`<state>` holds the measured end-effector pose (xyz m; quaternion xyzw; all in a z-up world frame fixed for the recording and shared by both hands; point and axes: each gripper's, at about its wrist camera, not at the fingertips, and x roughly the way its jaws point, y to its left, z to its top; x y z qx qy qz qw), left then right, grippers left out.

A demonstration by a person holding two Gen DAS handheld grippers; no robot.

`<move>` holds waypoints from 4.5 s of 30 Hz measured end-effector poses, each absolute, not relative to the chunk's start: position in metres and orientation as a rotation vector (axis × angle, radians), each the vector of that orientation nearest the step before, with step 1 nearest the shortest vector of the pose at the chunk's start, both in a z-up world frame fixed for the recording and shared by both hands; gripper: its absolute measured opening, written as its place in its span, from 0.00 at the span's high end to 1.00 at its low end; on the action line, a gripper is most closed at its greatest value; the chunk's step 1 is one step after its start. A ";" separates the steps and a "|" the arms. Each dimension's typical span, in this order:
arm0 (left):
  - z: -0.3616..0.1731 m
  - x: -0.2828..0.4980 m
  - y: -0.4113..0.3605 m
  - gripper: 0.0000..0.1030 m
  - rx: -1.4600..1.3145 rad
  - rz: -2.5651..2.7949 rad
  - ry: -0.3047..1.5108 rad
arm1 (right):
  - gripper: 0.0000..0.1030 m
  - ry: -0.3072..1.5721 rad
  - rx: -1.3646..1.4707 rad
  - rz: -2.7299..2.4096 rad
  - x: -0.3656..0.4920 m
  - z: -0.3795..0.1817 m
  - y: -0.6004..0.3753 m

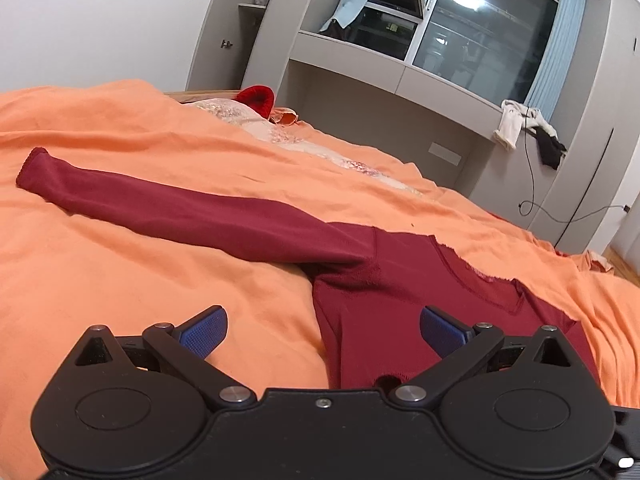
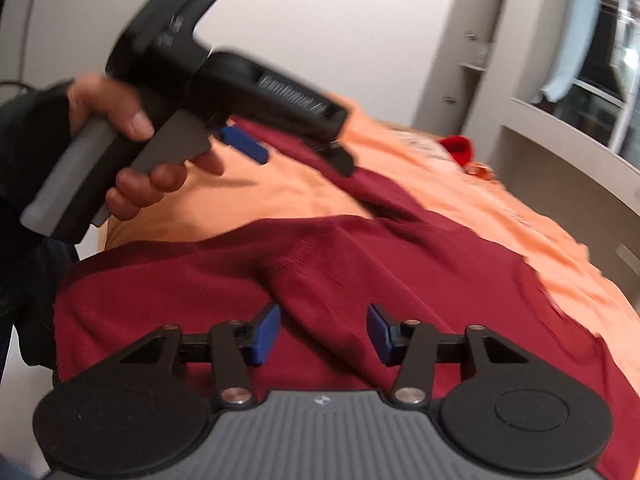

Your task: Fold small clothes

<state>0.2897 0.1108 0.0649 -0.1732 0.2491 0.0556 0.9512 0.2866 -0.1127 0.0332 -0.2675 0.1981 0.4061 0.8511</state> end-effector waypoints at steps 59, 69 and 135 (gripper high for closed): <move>0.043 0.300 0.061 0.01 -0.179 -0.030 0.638 | 0.60 0.414 -0.542 0.700 0.241 0.043 -0.189; 0.043 0.300 0.064 0.01 -0.186 -0.023 0.643 | 0.56 0.563 -0.842 0.890 0.292 0.034 -0.149; 0.046 0.297 -0.001 0.01 -0.060 -0.342 0.585 | 0.89 0.523 -0.328 0.716 0.191 0.022 -0.212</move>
